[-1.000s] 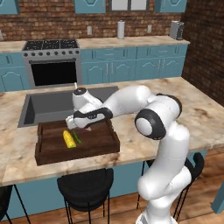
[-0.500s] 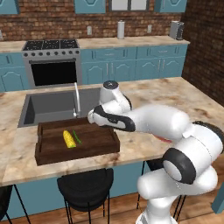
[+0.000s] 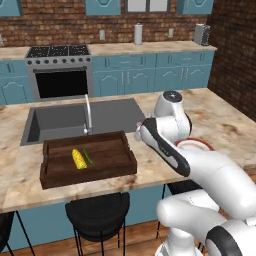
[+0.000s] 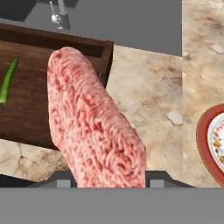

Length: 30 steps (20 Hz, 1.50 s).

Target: Create a steak meal by picking up the steak and asparagus from the tray and placing them on the plate. Leave the corn on the tray.

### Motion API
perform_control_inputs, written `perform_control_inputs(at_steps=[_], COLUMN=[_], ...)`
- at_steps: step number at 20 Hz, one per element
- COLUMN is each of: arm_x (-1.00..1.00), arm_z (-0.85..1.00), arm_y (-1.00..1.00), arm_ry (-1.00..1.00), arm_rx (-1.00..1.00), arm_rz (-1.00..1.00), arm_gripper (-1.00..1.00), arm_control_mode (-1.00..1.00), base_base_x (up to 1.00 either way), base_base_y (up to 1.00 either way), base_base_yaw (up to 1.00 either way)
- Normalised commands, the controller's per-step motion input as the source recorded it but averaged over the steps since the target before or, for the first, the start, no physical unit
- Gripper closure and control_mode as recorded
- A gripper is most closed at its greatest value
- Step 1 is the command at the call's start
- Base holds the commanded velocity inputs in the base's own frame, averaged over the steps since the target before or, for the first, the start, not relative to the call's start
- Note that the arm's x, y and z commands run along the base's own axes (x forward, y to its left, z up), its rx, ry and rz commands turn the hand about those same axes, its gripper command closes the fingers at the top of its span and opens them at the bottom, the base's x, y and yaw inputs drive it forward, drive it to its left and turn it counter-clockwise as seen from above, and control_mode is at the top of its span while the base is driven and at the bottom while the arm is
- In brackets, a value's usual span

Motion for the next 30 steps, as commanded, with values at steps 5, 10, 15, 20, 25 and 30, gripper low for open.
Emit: perform_control_inputs(at_steps=[5, 10, 15, 20, 25, 30], arm_x=[-0.27, -0.03, 0.07, 0.23, 0.28, 0.30], arm_z=[0.24, 0.00, -0.21, -0.42, -0.55, -0.49], arm_y=[-1.00, -1.00, -1.00, -0.97, -0.62, -0.14], arm_ry=[0.18, 0.29, 0.24, 0.12, 0.04, 0.03], arm_rx=[0.00, -0.03, 0.00, 0.00, 0.00, 0.00], arm_rz=[-0.06, -0.09, -0.07, -0.05, -0.03, -0.03], arm_gripper=[1.00, 1.00, 1.00, 1.00, 1.00, 1.00], arm_control_mode=[-1.00, -1.00, -1.00, -1.00, -1.00, -1.00], base_base_x=[0.00, 0.00, 0.00, 0.00, 0.00, 0.00], base_base_y=[0.00, 0.00, 0.00, 0.00, 0.00, 0.00], base_base_yaw=[0.00, 0.00, 0.00, 0.00, 0.00, 0.00])
